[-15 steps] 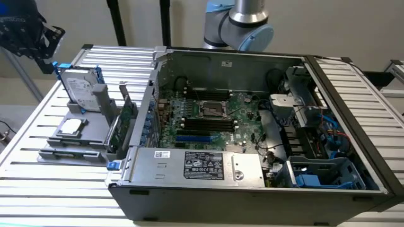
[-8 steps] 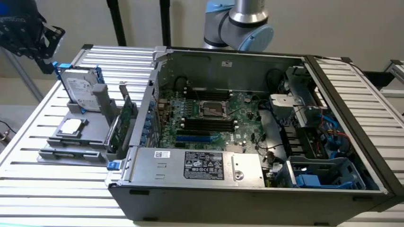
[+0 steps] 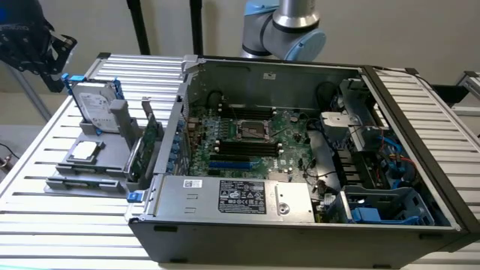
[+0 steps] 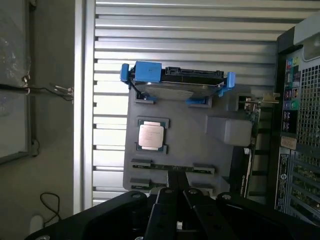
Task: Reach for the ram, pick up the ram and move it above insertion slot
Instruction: 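Reach for the ram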
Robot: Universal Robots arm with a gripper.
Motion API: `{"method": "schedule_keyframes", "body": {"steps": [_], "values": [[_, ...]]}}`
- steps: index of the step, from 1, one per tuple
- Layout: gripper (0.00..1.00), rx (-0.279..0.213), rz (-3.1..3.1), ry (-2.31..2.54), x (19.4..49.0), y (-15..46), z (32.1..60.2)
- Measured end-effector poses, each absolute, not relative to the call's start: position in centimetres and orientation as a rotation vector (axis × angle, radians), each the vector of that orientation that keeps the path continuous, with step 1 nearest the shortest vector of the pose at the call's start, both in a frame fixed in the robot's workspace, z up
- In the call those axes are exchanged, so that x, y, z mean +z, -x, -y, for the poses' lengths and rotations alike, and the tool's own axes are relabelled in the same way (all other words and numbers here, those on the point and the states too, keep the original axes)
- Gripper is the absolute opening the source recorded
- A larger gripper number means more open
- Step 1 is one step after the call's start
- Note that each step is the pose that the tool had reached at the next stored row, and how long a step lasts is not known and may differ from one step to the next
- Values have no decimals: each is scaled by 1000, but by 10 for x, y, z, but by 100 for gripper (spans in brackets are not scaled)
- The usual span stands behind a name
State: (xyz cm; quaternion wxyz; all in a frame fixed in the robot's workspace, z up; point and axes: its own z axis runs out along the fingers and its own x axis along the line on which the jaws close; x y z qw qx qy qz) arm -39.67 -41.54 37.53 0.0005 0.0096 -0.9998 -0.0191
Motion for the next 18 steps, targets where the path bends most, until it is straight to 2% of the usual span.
{"method": "schedule_keyframes", "body": {"steps": [18], "values": [[11,-60,3140,-31,366,381,469]]}}
